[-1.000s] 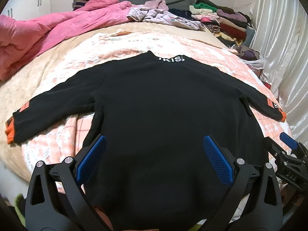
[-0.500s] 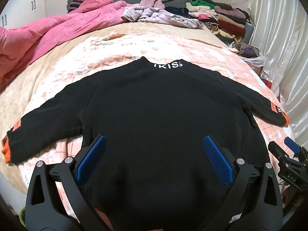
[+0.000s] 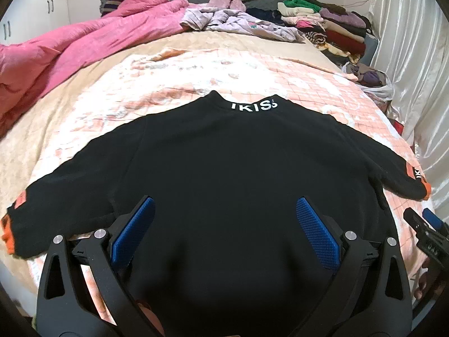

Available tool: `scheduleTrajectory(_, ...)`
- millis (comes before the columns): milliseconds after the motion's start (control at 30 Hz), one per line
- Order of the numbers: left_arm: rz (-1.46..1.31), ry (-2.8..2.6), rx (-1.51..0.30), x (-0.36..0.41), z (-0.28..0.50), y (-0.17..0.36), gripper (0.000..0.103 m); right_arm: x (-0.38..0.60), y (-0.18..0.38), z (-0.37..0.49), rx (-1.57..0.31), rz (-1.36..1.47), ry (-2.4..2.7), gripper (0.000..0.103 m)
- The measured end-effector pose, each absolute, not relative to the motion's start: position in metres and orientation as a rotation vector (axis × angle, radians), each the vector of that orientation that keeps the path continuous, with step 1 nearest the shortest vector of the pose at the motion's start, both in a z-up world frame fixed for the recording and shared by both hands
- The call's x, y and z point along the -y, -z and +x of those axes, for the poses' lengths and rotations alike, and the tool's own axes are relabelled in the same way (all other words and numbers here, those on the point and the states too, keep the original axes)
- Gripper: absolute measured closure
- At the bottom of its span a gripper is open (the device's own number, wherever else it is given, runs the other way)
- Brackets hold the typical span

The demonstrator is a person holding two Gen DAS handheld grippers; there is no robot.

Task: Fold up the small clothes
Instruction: 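Move the right tool to the orange sleeve cuff and grasp it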

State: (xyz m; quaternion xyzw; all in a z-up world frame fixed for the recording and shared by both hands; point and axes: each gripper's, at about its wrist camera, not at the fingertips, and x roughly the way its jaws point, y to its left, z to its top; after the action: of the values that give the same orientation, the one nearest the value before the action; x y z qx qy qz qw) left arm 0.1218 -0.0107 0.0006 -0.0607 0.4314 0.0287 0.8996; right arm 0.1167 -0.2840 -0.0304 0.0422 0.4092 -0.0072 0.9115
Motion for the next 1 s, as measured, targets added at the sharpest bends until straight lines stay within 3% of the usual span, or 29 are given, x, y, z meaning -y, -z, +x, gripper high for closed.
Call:
scheduleTrajectory(467, -0.110, -0.059, -0.930, 0.012, 0.156, 0.018, 0.008, 0.366, 0.043, 0.152, -0.868, 0.186, 0.226, 0.004)
scheduleTrajectory(1000, -0.101, -0.033, -0.962, 0.010, 0.189, 0.034, 0.008, 0.487, 0.075, 0.181, -0.879, 0.489, 0.427, 0.005)
